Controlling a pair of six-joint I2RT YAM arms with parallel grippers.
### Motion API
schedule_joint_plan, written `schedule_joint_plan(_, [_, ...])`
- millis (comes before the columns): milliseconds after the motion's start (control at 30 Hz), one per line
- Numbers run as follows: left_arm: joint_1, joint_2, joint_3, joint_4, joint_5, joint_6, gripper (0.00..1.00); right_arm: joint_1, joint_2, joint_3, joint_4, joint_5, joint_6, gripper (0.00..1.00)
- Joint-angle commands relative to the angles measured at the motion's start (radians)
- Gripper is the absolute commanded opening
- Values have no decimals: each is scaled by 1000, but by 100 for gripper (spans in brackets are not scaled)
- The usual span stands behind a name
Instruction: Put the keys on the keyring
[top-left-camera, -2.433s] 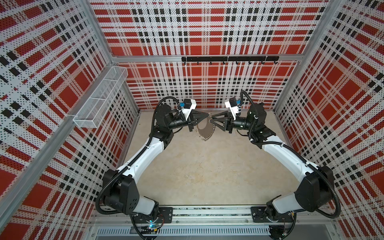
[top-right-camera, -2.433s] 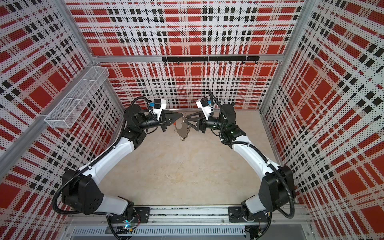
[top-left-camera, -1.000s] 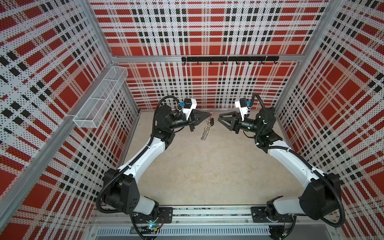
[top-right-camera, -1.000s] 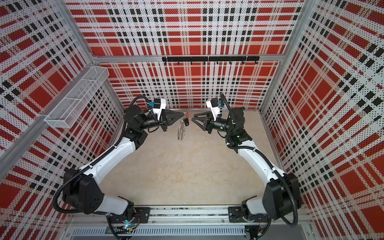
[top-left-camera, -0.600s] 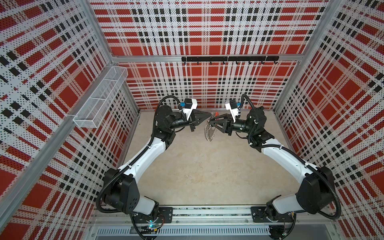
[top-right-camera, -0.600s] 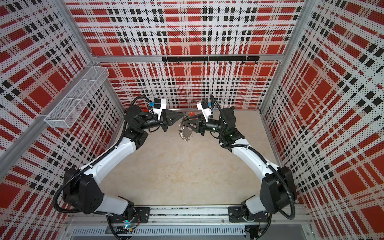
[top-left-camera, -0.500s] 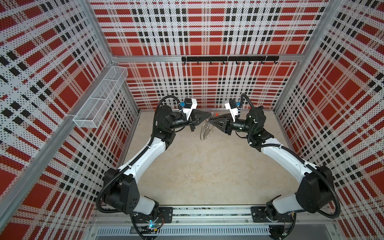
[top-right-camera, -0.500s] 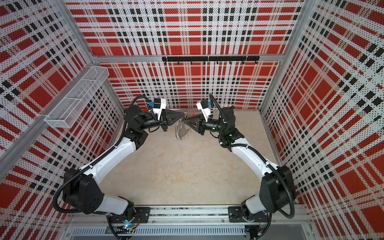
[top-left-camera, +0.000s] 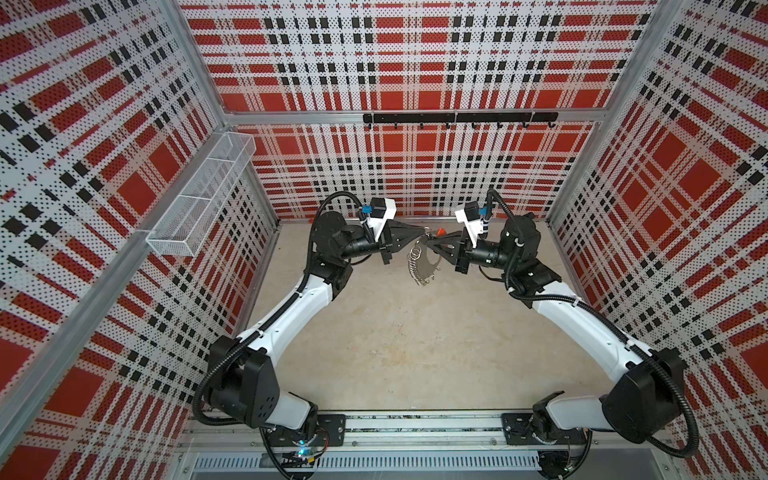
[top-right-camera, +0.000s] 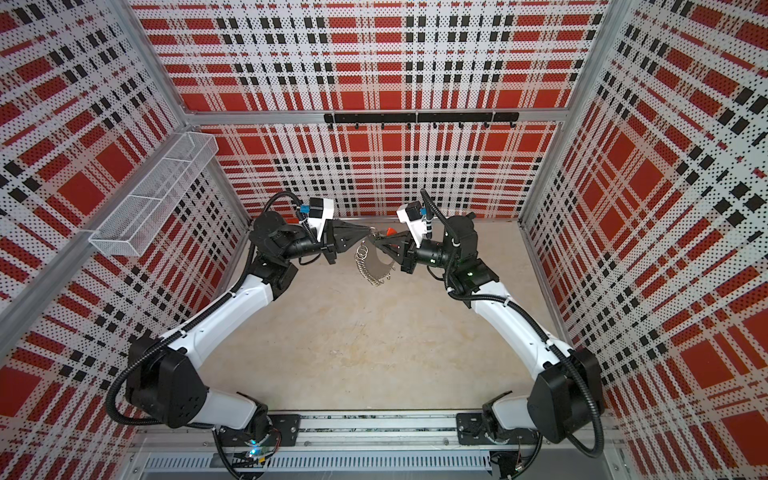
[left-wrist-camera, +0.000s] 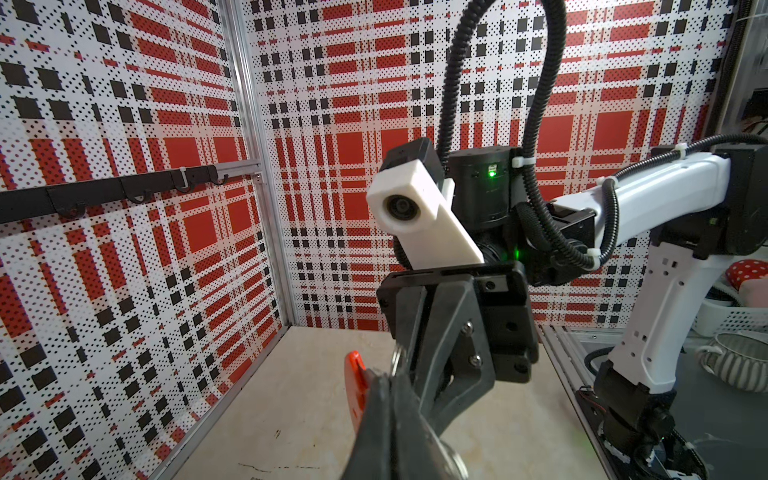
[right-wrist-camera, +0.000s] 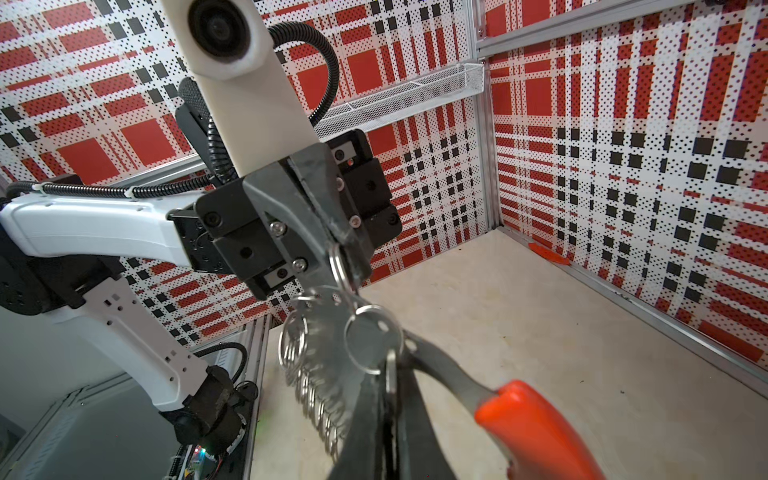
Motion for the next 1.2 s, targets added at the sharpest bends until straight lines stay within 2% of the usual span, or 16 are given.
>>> schedule_joint_plan(0, [11,3,-7,28,-5,1,0,-15,-39,-16,-49,22,-51,5])
schedule_joint_plan(200, [12,12,-14,28,-22,10,0,-15,-62,-44,-50,34,-56,7])
schedule_joint_plan(267, [11,18,-19,28,-30,18,0,-15,-62,-49,-50,37,-57,24])
schedule_joint_plan(300, [9,21,-22,28,-37,21,0,-15,-64,-54,-53,42,-59,38])
schedule_joint_plan(367, [5,25,-31,28,-51,30,0,-17,-69,-66,-49,61,-60,48])
schedule_joint_plan(467, [-5,36,-52,28,-86,45,0,-26,-91,-106,-33,102,-50,54])
schedule_joint_plan(567, [-31,58,-75,28,-136,70,0,-45,-143,-192,14,193,-24,57])
schedule_joint_plan(733, [-101,139,-81,56,-207,80,0,-97,-260,-346,76,469,61,59])
schedule_joint_plan(833, [-150,203,-70,93,-241,65,0,-141,-309,-408,80,581,109,59])
schedule_joint_plan(1033, [-249,370,11,203,-294,3,0,-229,-360,-463,57,676,172,59])
schedule_joint_plan(1167, [-302,499,101,262,-294,-37,0,-272,-381,-487,43,686,191,60])
